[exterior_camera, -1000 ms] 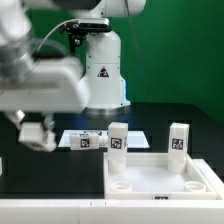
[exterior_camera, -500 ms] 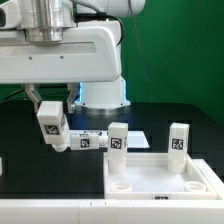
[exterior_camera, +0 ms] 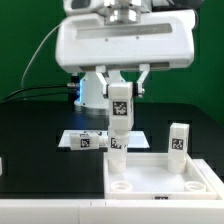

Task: Assemble square table

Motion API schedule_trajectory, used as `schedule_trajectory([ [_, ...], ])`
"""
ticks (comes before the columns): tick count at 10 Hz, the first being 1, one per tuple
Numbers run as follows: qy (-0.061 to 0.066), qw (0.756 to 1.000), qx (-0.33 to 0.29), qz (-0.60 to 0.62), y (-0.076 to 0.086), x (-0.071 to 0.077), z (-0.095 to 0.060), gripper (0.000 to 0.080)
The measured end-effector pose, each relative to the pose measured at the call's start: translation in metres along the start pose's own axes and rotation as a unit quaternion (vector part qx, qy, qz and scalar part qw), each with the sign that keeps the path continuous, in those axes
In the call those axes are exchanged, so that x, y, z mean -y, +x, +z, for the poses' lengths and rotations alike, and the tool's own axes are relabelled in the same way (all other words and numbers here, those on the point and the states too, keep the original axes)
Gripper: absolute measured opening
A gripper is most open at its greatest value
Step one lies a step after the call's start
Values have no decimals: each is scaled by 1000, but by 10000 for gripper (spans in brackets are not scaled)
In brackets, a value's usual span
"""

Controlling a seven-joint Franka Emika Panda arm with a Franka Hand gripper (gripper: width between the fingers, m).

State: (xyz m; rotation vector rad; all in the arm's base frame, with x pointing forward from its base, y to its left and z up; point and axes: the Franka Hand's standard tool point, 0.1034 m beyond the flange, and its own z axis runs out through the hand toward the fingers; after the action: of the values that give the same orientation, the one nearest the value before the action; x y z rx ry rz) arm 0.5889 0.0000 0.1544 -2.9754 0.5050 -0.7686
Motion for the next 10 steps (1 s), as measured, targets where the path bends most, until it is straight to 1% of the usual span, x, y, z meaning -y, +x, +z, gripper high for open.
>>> schedule_trajectory([
  [1, -3, 1000, -13, -7, 2, -4, 1, 282],
  [3, -3, 1000, -11, -8, 1, -3, 2, 282],
  [4, -2, 1000, -10, 1, 0, 0, 3, 282],
  [5, 8, 1000, -5, 16, -11, 28, 6, 282],
  [6, 16, 1000, 1, -6, -21, 59, 10, 282],
  [7, 15, 999, -1, -28, -29, 78, 16, 282],
  [8, 9, 999, -11, -41, -36, 79, 21, 282],
  [10, 7, 999, -9, -38, -33, 75, 21, 282],
])
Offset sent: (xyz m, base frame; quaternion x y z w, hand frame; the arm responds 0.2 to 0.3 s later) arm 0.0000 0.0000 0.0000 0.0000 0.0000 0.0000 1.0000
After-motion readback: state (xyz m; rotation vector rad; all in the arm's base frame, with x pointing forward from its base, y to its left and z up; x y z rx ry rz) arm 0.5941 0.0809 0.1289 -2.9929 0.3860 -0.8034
